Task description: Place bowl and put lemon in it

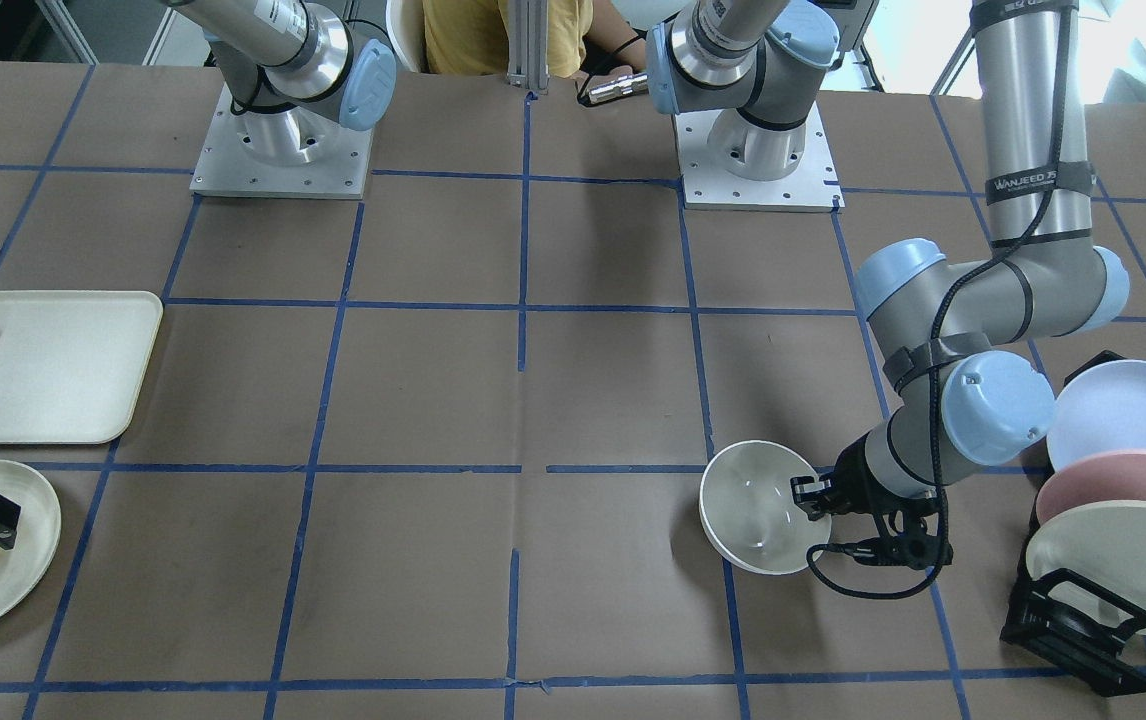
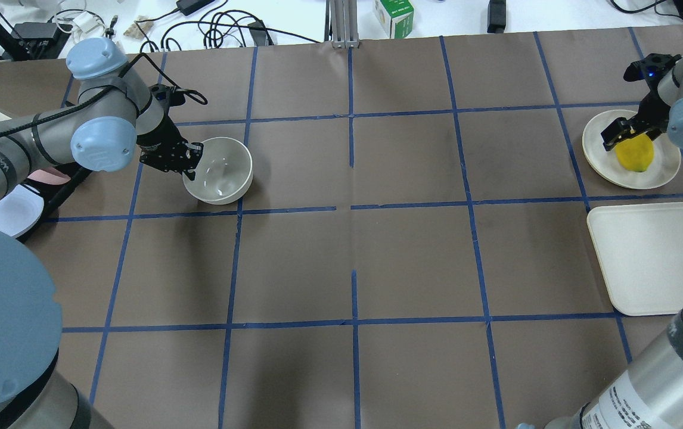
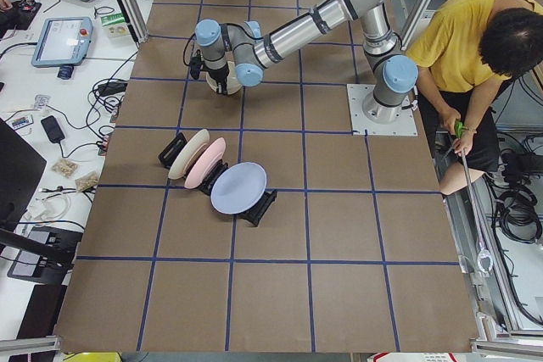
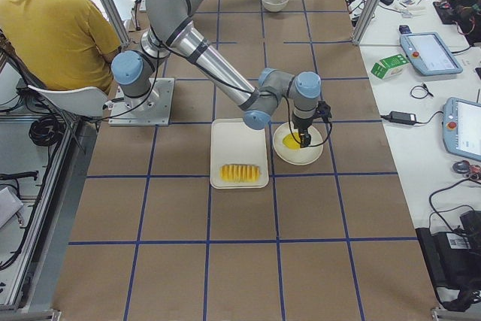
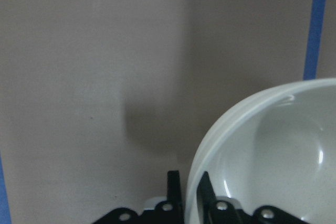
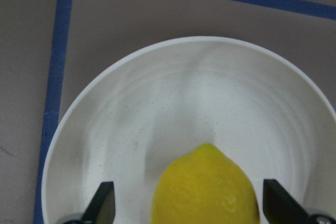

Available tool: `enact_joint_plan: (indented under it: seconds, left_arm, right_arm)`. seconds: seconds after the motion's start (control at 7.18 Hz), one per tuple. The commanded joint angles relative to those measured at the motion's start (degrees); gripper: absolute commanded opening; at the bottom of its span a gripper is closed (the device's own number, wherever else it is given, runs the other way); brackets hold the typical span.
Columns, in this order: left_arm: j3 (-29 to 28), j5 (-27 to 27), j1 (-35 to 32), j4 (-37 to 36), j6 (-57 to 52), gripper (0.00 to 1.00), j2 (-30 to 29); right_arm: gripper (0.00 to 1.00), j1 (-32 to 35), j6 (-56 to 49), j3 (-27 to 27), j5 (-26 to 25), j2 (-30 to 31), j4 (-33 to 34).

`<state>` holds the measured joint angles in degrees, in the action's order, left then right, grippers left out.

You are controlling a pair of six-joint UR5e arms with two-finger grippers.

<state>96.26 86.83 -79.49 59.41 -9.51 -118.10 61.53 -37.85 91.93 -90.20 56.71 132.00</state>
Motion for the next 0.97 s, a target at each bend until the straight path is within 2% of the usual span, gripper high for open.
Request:
enact_joint_plan:
  seconds: [0.0, 0.14, 0.28, 0.42, 0.56, 0.7, 0.84]
  left_arm:
    - [-0.28, 0.0, 0.03, 0.09, 0.1, 0.0, -0.02]
    - [-0.63, 0.0, 0.03, 0.18, 0.1, 0.0, 0.07]
    - [-1.51, 0.18, 0.03, 0.7, 0.19, 0.0, 0.41]
    - [-1.78, -1.21, -0.05, 3.23, 0.19, 0.0, 1.81]
    - [-1.6, -5.75, -1.1, 6.12, 0.71, 0.0, 3.04]
    - [-0.3, -8.15, -3.98, 6.41, 6.02, 0.0, 4.53]
    - [0.5, -9.65, -9.67, 5.37, 11.21, 0.0, 5.16]
  right_arm:
    - [0.6, 0.0, 0.23, 0.0, -0.06, -0.02, -0.08]
    - [0.06, 0.0, 0.32, 0.09, -0.15, -0.02, -0.16]
    - [0.0, -0.09, 0.32, -0.17, -0.23, 0.5, -2.86]
    - [0.0, 0.0, 0.41, -1.13, -0.84, 2.33, -5.24]
    - [0.0, 0.52, 1.11, -1.14, -1.11, 5.83, -7.87]
    - [0.0, 1.31, 4.94, -1.14, -0.85, 7.96, -10.77]
    - [0.0, 3.4, 7.85, -1.23, -1.02, 8.85, -12.89]
